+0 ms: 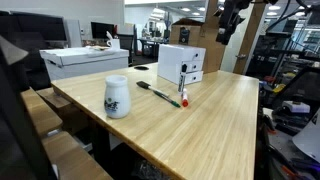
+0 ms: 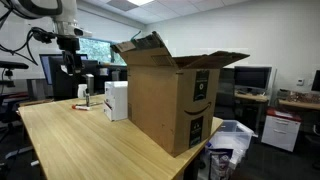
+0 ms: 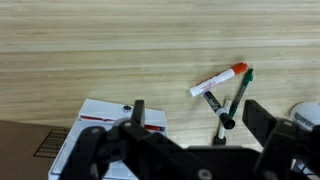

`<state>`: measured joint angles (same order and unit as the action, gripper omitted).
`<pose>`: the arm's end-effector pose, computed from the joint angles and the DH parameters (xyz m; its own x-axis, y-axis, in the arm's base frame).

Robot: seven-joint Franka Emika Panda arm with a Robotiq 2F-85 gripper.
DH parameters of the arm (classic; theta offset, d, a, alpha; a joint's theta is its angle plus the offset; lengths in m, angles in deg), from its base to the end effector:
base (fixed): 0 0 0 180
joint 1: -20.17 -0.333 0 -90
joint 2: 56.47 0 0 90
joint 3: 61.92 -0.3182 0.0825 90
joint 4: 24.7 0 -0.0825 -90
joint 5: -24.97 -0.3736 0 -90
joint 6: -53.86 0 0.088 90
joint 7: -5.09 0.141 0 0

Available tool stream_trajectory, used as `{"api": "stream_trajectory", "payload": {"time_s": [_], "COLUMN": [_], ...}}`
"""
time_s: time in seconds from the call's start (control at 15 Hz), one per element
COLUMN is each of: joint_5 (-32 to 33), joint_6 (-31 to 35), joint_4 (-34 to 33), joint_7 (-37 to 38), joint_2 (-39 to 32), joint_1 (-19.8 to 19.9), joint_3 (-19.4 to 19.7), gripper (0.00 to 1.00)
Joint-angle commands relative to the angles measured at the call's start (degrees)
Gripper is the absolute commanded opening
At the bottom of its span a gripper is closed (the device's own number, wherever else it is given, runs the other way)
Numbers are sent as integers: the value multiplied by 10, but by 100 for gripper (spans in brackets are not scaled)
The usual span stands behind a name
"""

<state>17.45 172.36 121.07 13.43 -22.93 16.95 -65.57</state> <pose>0.3694 0.0554 0.4481 0.9911 -0.0949 0.0930 -0.0854 -0.9912 -0.1007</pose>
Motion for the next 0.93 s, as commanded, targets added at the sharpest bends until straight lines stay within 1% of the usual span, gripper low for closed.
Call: {"api": "stream_trajectory", "payload": {"time_s": [0.0, 0.87], "joint_5": [-1, -4], "joint_6": [-2, -1], "joint_4": [-1, -2], "joint_7": [-1, -6], "joint_2": [0, 0], "joint_1": [2, 1], "joint_3": [-2, 3], "gripper": [100, 100]}}
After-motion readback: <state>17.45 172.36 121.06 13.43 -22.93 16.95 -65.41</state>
